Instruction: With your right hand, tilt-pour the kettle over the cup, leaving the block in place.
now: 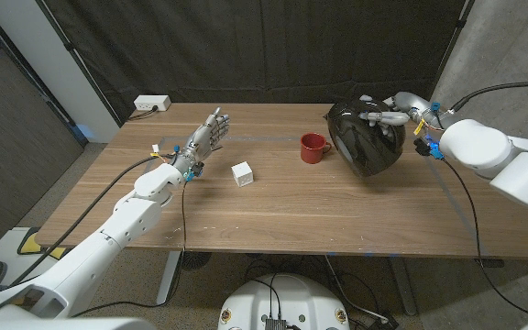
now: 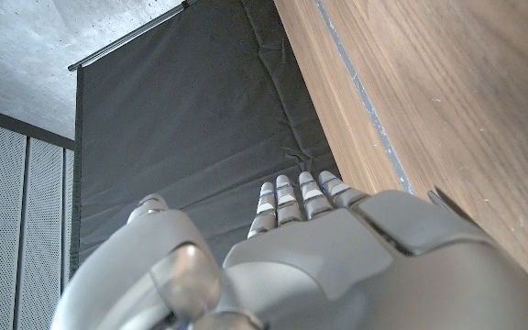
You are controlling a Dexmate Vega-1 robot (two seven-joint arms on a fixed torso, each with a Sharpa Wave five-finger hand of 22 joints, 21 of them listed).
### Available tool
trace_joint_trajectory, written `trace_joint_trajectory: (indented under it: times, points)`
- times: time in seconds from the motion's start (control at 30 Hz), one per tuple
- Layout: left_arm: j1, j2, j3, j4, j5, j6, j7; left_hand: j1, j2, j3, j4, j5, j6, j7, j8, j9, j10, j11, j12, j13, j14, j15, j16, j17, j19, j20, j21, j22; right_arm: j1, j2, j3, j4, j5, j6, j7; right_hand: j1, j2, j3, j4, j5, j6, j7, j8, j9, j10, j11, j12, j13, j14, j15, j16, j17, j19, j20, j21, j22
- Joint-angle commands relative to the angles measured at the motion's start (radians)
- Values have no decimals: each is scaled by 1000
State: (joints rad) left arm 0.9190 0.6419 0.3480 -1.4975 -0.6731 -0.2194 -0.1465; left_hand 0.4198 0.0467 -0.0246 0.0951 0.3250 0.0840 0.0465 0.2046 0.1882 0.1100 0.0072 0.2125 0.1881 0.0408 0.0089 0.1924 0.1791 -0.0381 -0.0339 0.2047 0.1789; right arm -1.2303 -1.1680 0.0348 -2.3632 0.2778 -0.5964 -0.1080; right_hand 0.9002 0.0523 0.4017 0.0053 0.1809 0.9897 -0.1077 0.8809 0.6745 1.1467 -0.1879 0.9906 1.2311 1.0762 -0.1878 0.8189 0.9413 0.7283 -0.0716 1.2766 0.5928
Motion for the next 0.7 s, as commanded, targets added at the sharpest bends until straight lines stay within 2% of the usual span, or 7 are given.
trace_joint_trajectory:
  times: [0.03,0.4,0.7]
  points:
    - [8,-4,2,-8,1,-6,5,8,2,-6,4,-2,9,-1,-1,2,4,-9,-5,4,0,-2,-3,5,-4,-14,-3,2,130,-78,-92,9,38,-45,45,-130,124,3,-6,-1,20,-15,8,6,-2,-1,9,-1,5,-32,5,1,11,-146,11,-2]
    - [11,-11,2,-4,1,-16,7,9,3,-8,4,-4,10,-1,-2,2,2,-10,-6,4,1,-2,-3,5,-5,-13,-3,2,263,-104,-221,25,48,-72,90,-134,125,9,-11,-1,26,-17,8,0,-7,-3,23,-3,6,-33,7,-1,13,-145,19,-16]
    - [13,-14,2,-2,0,-26,3,9,3,-10,4,-5,9,-2,-2,2,4,-9,-6,4,-1,-3,-4,5,-6,-12,-4,2,337,-110,-296,32,43,-101,127,-138,124,13,-14,-2,23,-15,11,5,-9,-4,29,-6,6,-32,8,-1,13,-145,25,-25]
